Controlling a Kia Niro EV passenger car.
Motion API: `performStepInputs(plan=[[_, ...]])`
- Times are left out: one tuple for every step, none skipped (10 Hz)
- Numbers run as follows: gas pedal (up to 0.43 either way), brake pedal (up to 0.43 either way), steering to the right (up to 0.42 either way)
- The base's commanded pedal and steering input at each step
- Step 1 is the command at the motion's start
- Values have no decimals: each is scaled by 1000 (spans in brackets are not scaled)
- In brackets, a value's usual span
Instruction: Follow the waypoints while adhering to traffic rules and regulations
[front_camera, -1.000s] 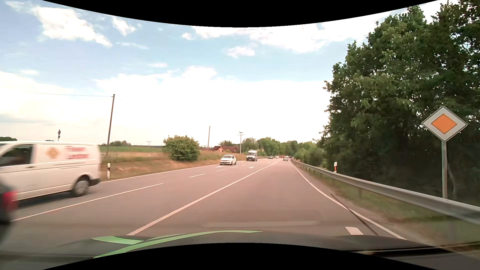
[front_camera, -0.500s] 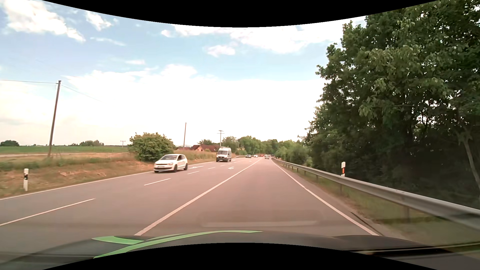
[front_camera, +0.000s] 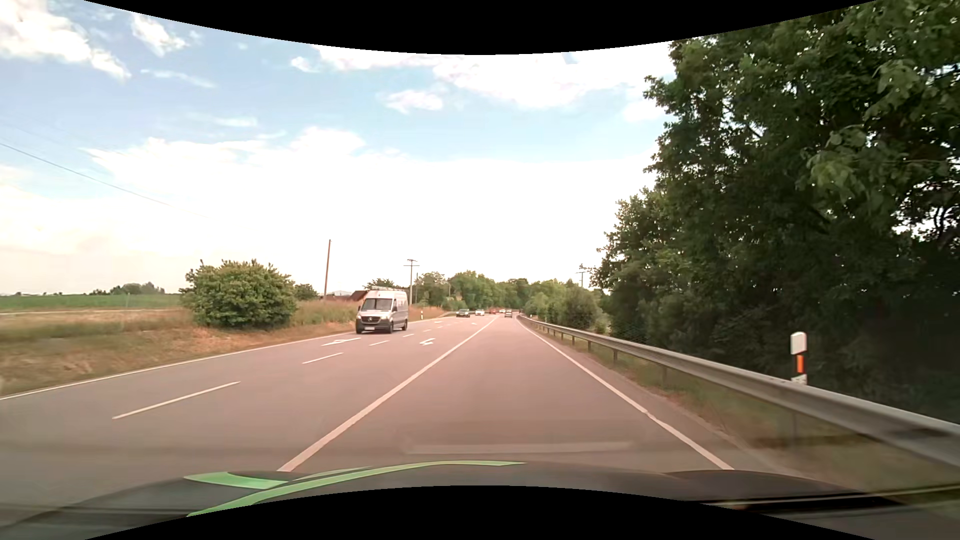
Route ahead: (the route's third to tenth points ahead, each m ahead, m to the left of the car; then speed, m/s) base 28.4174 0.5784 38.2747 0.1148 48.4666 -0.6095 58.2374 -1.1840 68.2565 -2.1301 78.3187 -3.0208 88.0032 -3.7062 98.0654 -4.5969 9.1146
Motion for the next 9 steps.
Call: performStepInputs(plan=[[319, 0, 48], [319, 0, 43], [319, 0, 36], [331, 0, 26], [331, 0, 21], [331, 0, 15], [331, 0, 10], [331, 0, 6], [331, 0, 5]])
